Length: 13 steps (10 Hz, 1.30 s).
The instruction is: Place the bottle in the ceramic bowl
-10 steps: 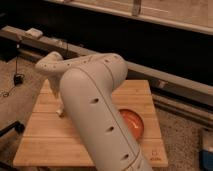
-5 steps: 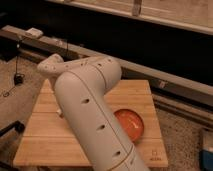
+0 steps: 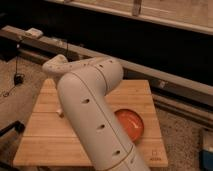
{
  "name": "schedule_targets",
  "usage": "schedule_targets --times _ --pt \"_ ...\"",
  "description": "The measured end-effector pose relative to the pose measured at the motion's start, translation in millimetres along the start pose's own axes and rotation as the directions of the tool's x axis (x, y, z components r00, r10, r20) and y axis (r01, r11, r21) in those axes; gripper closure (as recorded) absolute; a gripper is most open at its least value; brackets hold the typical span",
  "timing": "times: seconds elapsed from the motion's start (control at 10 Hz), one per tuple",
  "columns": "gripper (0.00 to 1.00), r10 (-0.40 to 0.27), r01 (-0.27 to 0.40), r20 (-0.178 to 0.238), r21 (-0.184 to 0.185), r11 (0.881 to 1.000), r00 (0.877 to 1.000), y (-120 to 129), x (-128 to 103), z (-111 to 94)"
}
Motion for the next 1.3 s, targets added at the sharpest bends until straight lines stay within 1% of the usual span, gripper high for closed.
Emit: schedule_targets --times 0.2,0.3,0.7,0.8,0.9,1.1,1.2,1.3 --pt "0.35 0.006 -0.006 -0.004 -0.009 1.000 1.000 -4 -4 8" --pt "0.35 0.003 -0.003 -0.005 -0.020 1.000 1.000 -2 -4 12" --pt "0.35 -0.004 0.003 -0.019 -0.039 0.999 1.000 -1 -8 28" --pt "0.37 -0.005 0.004 -0.022 -0.042 0.999 1.000 -1 -9 30" --pt "0.44 -0.005 0.003 -0.026 -0.045 0.999 1.000 -1 -10 33" --pt "0.64 0.007 -0.009 -0.043 -0.045 0.999 0.999 -12 -12 35" --pt "0.74 0.010 -0.012 -0.047 -0.051 0.999 0.999 -18 -12 30" --pt "0.84 0.009 -0.012 -0.053 -0.065 0.998 0.999 -24 -12 19"
